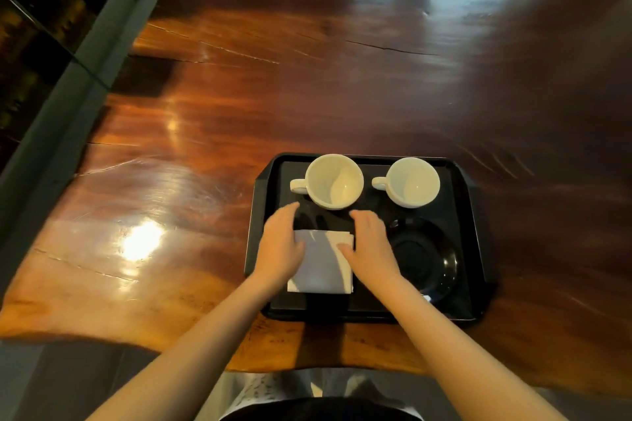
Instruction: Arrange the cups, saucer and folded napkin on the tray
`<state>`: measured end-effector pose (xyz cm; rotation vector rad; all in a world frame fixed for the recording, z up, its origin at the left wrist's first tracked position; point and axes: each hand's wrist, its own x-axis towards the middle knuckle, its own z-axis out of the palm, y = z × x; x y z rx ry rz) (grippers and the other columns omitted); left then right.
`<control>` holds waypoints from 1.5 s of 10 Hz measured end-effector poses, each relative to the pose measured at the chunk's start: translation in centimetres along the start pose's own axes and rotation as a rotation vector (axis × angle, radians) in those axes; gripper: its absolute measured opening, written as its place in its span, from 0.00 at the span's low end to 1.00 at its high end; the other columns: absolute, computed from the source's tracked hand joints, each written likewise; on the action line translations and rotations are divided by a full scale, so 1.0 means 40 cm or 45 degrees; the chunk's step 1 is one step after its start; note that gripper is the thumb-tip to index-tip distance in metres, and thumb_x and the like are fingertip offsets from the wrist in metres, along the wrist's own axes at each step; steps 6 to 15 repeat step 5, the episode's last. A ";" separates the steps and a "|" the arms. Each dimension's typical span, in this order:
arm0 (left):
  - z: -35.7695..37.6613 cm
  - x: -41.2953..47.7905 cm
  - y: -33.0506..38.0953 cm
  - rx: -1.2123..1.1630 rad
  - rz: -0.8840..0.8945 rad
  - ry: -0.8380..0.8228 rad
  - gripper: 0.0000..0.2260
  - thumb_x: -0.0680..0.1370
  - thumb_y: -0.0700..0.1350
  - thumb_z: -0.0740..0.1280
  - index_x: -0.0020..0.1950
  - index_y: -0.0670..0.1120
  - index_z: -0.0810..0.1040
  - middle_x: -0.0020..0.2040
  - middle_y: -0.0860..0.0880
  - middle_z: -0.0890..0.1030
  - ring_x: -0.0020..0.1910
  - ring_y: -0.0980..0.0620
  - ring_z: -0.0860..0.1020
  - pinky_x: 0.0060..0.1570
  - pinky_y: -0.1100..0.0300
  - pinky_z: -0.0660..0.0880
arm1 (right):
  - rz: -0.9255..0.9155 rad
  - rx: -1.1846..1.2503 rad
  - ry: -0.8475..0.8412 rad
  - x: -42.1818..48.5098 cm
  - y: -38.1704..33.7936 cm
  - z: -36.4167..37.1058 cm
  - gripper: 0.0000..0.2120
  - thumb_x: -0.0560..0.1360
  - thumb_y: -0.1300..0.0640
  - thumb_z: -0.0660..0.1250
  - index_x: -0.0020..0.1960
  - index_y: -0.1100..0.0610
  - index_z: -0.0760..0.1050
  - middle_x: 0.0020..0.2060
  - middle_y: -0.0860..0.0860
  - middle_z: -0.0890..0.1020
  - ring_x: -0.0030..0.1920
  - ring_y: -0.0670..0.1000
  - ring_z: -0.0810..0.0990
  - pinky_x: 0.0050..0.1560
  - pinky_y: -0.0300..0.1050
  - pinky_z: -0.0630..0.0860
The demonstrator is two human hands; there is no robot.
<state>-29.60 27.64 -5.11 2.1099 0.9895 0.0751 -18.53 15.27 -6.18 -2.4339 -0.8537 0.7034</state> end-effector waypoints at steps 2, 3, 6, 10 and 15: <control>0.074 -0.067 -0.018 0.208 -0.069 -0.088 0.27 0.77 0.36 0.63 0.74 0.46 0.60 0.77 0.47 0.59 0.76 0.50 0.55 0.74 0.55 0.54 | -0.150 -0.379 -0.180 -0.045 0.003 0.057 0.39 0.71 0.49 0.70 0.74 0.57 0.54 0.72 0.52 0.61 0.72 0.52 0.59 0.68 0.46 0.64; 0.083 -0.075 -0.017 0.218 -0.063 -0.063 0.26 0.77 0.36 0.62 0.74 0.46 0.60 0.77 0.47 0.59 0.76 0.50 0.55 0.73 0.55 0.55 | -0.153 -0.383 -0.190 -0.049 0.018 0.055 0.39 0.71 0.51 0.70 0.74 0.57 0.54 0.73 0.52 0.60 0.72 0.52 0.59 0.69 0.46 0.64; 0.048 -0.067 0.029 0.362 -0.022 -0.181 0.21 0.77 0.38 0.60 0.71 0.43 0.65 0.72 0.44 0.66 0.72 0.46 0.62 0.69 0.52 0.63 | -0.155 -0.267 -0.310 -0.057 -0.006 -0.020 0.35 0.74 0.51 0.67 0.74 0.58 0.54 0.73 0.53 0.60 0.73 0.53 0.57 0.70 0.47 0.63; 0.048 -0.067 0.029 0.362 -0.022 -0.181 0.21 0.77 0.38 0.60 0.71 0.43 0.65 0.72 0.44 0.66 0.72 0.46 0.62 0.69 0.52 0.63 | -0.155 -0.267 -0.310 -0.057 -0.006 -0.020 0.35 0.74 0.51 0.67 0.74 0.58 0.54 0.73 0.53 0.60 0.73 0.53 0.57 0.70 0.47 0.63; 0.048 -0.067 0.029 0.362 -0.022 -0.181 0.21 0.77 0.38 0.60 0.71 0.43 0.65 0.72 0.44 0.66 0.72 0.46 0.62 0.69 0.52 0.63 | -0.155 -0.267 -0.310 -0.057 -0.006 -0.020 0.35 0.74 0.51 0.67 0.74 0.58 0.54 0.73 0.53 0.60 0.73 0.53 0.57 0.70 0.47 0.63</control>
